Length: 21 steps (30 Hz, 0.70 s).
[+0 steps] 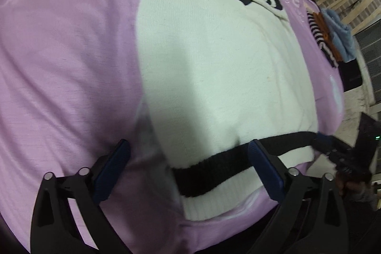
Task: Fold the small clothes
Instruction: 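Grasp the striped hem band with both tools and lift it toward the collar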
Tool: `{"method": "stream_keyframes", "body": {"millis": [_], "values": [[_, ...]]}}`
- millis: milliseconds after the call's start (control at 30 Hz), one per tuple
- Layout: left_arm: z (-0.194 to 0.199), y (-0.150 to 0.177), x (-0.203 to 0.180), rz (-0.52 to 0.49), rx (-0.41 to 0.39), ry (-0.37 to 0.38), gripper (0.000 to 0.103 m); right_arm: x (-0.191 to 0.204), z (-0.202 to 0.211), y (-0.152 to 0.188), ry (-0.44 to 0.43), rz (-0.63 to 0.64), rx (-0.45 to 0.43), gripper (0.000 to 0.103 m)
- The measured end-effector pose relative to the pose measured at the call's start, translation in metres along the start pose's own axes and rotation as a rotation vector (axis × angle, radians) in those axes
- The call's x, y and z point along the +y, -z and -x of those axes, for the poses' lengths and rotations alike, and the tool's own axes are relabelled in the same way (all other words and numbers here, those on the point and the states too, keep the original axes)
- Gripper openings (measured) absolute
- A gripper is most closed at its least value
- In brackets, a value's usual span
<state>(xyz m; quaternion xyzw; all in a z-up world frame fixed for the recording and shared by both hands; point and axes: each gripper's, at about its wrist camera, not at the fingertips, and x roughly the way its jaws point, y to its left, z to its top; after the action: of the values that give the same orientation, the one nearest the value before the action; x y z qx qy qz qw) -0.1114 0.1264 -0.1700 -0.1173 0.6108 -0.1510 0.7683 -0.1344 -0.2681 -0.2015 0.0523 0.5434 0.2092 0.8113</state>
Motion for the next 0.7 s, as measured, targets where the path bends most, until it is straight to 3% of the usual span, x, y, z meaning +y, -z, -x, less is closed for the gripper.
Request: {"method": "stream_keyframes", "body": {"millis": [300,467,600,633,667,700], "values": [[-0.026,-0.011,-0.017,-0.025,0.022,0.033,0.087,-0.005,-0.005,-0.006,-0.064,-0.073,-0.017,0.05],[-0.025,-0.01,-0.014,-0.004,0.021,0.086,0.073,-0.001,-0.007,-0.008,-0.064,-0.067,-0.022,0.05],[-0.027,-0.015,-0.01,0.042,0.013,0.101,0.073,0.0,-0.011,-0.012,-0.069,-0.074,-0.022,0.047],[-0.028,-0.015,-0.014,0.029,0.012,0.092,0.073,0.0,-0.012,-0.012,-0.075,-0.082,-0.021,0.043],[-0.027,-0.014,-0.016,0.015,0.011,0.086,0.07,-0.002,-0.012,-0.011,-0.08,-0.089,-0.022,0.03],[-0.027,-0.013,-0.018,0.004,0.007,0.08,0.057,-0.003,-0.011,-0.011,-0.086,-0.095,-0.026,0.022]]}}
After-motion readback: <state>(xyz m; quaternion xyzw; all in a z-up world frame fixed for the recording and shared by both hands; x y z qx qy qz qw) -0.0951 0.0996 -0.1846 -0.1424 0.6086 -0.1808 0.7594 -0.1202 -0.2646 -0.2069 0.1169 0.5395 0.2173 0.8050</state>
